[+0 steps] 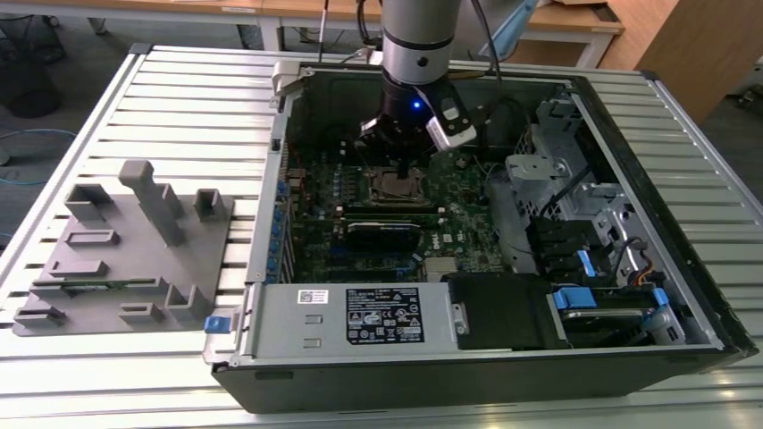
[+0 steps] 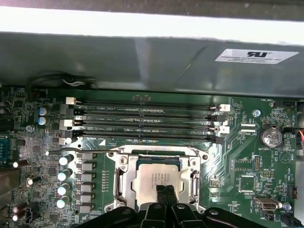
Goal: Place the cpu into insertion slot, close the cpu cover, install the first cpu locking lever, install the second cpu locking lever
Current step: 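Close the cpu cover, then install the first cpu locking lever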
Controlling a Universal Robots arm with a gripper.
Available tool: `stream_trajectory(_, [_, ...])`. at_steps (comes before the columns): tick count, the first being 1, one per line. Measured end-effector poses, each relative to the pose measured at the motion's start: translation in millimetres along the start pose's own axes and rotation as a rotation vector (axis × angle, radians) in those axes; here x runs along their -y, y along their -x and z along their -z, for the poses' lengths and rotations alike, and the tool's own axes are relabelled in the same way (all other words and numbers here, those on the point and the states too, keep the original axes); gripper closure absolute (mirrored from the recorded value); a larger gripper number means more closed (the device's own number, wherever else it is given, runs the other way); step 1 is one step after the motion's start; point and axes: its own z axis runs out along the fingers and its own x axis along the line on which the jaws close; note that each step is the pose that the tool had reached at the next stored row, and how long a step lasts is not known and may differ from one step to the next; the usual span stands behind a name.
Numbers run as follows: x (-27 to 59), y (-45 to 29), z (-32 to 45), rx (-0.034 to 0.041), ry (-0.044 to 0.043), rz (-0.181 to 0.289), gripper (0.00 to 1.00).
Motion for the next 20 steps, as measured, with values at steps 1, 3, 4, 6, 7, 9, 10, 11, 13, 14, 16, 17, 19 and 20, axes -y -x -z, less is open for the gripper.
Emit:
stream_trajectory(1, [0.0,0.0,0.0,0.0000,0.0000,0.000,0.90])
stream_trajectory(3, [0.0,0.1,-0.1,0.0001,-0.0017,0.000,0.90])
stream_trajectory(4, [0.1,0.1,0.0,-0.0001,-0.0031,0.000,0.90])
stream_trajectory(6, [0.3,0.0,0.1,-0.0003,-0.0061,0.000,0.90])
stream_trajectory(7, [0.4,0.0,0.1,-0.0003,-0.0067,0.000,0.90])
stream_trajectory(9, [0.4,0.0,0.0,-0.0002,-0.0068,0.000,0.90])
stream_trajectory(10, [0.4,0.0,0.0,-0.0002,-0.0096,0.000,0.90])
stream_trajectory(11, [0.4,0.0,0.0,-0.0003,-0.0126,0.001,0.90])
stream_trajectory(13, [0.4,0.0,0.0,-0.0003,-0.0128,0.001,0.90])
stream_trajectory(14, [0.4,0.0,0.0,-0.0003,-0.0128,0.001,0.90])
stream_trajectory(16, [0.3,0.1,0.2,-0.0003,-0.0128,0.001,0.90])
stream_trajectory(17, [0.3,0.1,0.3,-0.0003,-0.0127,0.001,0.90])
stream_trajectory(19, [0.3,0.1,0.4,-0.0003,-0.0128,0.001,0.90])
stream_trajectory(20, [0.4,0.1,0.5,-0.0003,-0.0128,0.001,0.90])
